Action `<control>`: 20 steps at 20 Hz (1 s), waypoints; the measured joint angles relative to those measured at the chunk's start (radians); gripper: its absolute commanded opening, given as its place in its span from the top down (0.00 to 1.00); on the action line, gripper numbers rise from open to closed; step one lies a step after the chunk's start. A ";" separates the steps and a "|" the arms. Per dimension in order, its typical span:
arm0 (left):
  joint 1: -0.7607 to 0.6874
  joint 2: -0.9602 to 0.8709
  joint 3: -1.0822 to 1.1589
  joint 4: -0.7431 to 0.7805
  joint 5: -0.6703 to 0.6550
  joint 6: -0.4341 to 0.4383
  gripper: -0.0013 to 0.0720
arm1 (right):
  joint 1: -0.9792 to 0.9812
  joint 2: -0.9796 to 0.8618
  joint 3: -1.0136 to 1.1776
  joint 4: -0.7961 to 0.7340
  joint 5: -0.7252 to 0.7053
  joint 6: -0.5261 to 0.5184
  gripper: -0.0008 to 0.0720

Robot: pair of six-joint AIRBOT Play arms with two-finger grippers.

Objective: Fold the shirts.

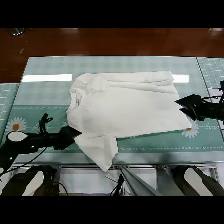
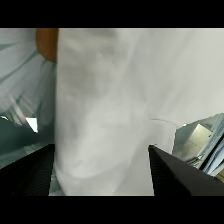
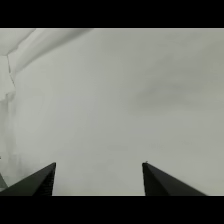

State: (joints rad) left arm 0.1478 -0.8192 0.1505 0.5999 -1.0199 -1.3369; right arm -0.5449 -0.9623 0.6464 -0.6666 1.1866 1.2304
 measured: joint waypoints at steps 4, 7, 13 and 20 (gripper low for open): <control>-0.173 -0.005 -0.021 -0.013 0.163 0.018 0.94 | -0.025 0.002 0.014 0.046 -0.003 0.003 0.13; -0.224 -0.007 -0.019 -0.005 0.167 0.031 0.94 | -0.123 0.003 0.059 -0.013 -0.004 0.025 0.13; -0.238 -0.007 0.012 0.004 0.145 0.049 0.94 | -0.224 -0.066 0.040 -0.388 0.025 0.179 0.13; -0.240 -0.007 0.057 -0.001 0.140 0.053 0.94 | -0.239 -0.251 0.031 -0.454 0.037 0.159 0.13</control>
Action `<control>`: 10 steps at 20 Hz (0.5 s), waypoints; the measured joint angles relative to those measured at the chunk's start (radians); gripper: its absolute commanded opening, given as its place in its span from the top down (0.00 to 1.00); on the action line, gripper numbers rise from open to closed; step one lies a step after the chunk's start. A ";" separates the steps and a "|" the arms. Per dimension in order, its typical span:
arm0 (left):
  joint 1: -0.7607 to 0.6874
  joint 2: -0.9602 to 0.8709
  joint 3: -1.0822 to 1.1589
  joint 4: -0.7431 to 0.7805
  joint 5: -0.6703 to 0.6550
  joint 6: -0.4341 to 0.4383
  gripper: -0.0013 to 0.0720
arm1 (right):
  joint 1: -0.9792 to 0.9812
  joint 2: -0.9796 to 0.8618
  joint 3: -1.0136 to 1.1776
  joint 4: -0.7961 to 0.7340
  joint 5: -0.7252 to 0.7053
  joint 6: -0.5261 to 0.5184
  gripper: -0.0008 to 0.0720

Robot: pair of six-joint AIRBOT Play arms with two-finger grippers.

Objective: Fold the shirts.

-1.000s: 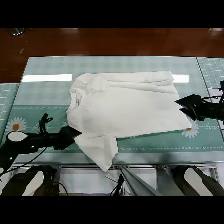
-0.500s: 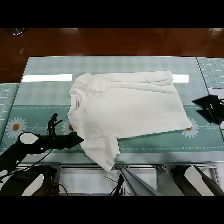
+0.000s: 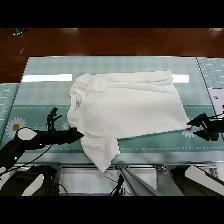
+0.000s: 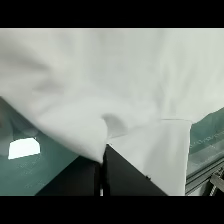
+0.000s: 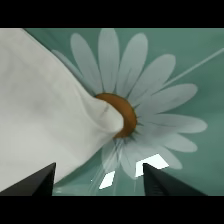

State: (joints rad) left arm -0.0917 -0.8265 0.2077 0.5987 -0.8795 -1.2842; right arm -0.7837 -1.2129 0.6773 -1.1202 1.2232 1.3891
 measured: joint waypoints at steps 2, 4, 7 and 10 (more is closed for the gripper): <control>0.000 0.000 0.003 0.000 -0.001 -0.002 0.94 | -0.001 -0.039 0.000 0.050 -0.010 -0.030 0.13; 0.000 0.000 0.005 -0.002 0.000 -0.002 0.94 | 0.002 -0.069 0.000 0.124 -0.017 -0.068 0.13; 0.000 0.000 0.006 -0.009 0.001 -0.002 0.94 | 0.040 -0.095 0.000 0.211 -0.058 -0.114 0.15; -0.001 0.000 0.008 -0.016 0.002 -0.002 0.94 | 0.109 -0.107 0.003 0.225 -0.126 -0.126 0.96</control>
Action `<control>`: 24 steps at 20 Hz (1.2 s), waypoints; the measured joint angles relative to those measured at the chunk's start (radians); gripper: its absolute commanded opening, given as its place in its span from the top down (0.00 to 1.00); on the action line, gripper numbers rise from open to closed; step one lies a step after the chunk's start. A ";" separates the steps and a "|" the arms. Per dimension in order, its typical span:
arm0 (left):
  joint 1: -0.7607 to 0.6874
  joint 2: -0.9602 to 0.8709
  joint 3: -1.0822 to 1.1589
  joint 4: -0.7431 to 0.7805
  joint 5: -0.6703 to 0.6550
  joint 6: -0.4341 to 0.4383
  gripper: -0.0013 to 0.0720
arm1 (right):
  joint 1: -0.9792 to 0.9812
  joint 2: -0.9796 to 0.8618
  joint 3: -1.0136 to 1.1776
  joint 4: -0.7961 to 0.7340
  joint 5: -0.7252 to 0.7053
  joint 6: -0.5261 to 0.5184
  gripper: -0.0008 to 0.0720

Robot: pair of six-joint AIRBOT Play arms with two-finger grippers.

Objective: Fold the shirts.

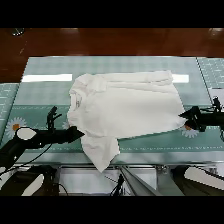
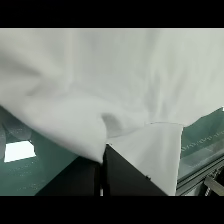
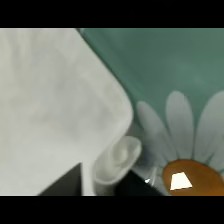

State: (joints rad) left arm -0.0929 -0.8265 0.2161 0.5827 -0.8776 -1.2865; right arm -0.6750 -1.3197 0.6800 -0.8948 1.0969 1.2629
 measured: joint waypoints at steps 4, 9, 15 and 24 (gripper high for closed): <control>0.000 0.000 0.032 -0.004 0.000 0.005 0.94 | 0.077 -0.002 0.077 0.032 0.030 -0.008 0.96; 0.000 -0.004 0.327 -0.006 0.047 0.019 0.94 | 0.171 0.050 0.424 0.042 0.134 0.059 0.96; 0.001 -0.054 1.026 0.238 0.066 -0.077 0.95 | 0.283 0.101 1.043 0.017 0.219 0.205 0.96; 0.001 0.005 1.627 0.783 -0.415 -0.301 0.94 | 0.306 0.504 1.307 -0.261 0.370 0.265 0.96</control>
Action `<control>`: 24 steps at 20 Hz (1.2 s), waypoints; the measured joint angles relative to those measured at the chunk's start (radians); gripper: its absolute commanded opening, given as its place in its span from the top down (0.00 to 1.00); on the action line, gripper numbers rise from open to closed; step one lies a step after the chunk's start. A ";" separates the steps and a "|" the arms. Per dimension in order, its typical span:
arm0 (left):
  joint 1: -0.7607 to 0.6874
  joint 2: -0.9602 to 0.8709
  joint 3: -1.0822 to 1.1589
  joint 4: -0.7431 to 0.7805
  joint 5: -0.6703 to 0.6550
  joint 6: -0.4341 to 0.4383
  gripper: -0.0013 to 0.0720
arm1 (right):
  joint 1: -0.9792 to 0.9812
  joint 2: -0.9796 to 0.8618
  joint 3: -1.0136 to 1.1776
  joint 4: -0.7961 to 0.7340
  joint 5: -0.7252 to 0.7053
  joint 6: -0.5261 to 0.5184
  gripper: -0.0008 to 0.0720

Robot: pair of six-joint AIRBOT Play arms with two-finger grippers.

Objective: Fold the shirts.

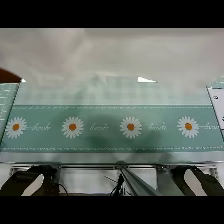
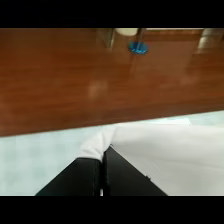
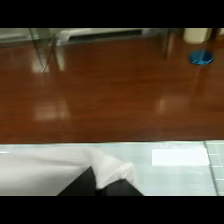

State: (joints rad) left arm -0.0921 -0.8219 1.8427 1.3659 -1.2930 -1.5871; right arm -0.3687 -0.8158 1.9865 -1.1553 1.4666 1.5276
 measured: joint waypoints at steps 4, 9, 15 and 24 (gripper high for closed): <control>0.000 0.090 0.040 0.073 -0.151 -0.016 0.94 | 0.045 0.137 0.009 -0.114 0.085 0.030 0.96; -0.001 0.183 0.049 0.123 -0.249 -0.021 0.94 | 0.119 0.201 0.009 -0.230 0.200 0.055 0.96; -0.001 0.179 -0.157 0.141 -0.278 -0.024 0.94 | 0.138 0.213 -0.195 -0.267 0.227 0.063 0.96; -0.003 -0.112 -0.660 0.084 0.253 -0.118 0.94 | 0.141 -0.037 -0.772 -0.181 -0.231 0.013 0.96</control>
State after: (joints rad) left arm -0.0952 -0.9340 1.1831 1.4502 -1.0401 -1.7054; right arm -0.2276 -0.8524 1.2140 -1.3361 1.2354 1.5402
